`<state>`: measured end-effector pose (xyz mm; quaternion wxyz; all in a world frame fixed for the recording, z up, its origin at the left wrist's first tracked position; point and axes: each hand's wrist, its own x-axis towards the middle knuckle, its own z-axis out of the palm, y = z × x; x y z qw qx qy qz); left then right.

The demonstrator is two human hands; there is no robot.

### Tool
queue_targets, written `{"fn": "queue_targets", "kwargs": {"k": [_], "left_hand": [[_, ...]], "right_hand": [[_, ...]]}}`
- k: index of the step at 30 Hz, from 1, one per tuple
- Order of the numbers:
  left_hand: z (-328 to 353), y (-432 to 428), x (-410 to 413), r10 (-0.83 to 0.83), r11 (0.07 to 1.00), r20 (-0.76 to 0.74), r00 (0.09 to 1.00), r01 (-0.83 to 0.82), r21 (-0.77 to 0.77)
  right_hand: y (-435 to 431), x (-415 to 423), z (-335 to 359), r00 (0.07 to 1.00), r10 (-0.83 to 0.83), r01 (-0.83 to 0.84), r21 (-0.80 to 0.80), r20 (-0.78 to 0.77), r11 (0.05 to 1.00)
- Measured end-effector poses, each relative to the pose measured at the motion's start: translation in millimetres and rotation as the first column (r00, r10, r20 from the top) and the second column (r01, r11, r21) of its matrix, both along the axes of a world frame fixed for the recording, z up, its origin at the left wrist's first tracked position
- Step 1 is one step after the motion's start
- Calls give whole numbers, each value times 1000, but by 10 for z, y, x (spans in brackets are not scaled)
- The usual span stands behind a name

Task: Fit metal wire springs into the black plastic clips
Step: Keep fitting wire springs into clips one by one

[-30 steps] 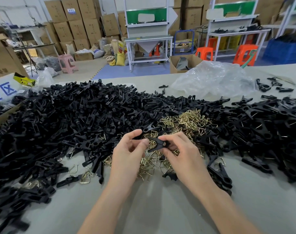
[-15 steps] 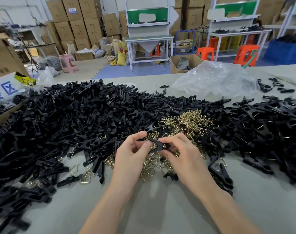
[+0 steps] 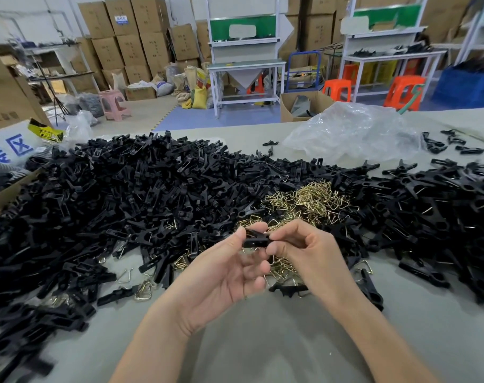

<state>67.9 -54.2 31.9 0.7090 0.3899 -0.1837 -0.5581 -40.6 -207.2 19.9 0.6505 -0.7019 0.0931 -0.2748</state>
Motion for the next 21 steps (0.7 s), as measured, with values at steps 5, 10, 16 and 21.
{"fn": "queue_targets", "kwargs": {"k": [5,10,16,21], "left_hand": [[-11,-4,-43,-78,985,-114,990,59,-163],[-55,-97,-107,-28,971,-272,962,-39,-235],[-60,-131,-152,22,972,-225,974,-73,-222],[-44,-143,-179,63,978,-230,971,-106,-178]], "right_hand": [[6,2,33,998,18,-25,130,57,991],[-12,21,27,999,8,-18,175,54,984],[-27,18,36,994,43,-70,272,104,960],[-46,7,38,994,50,-79,319,97,944]]}}
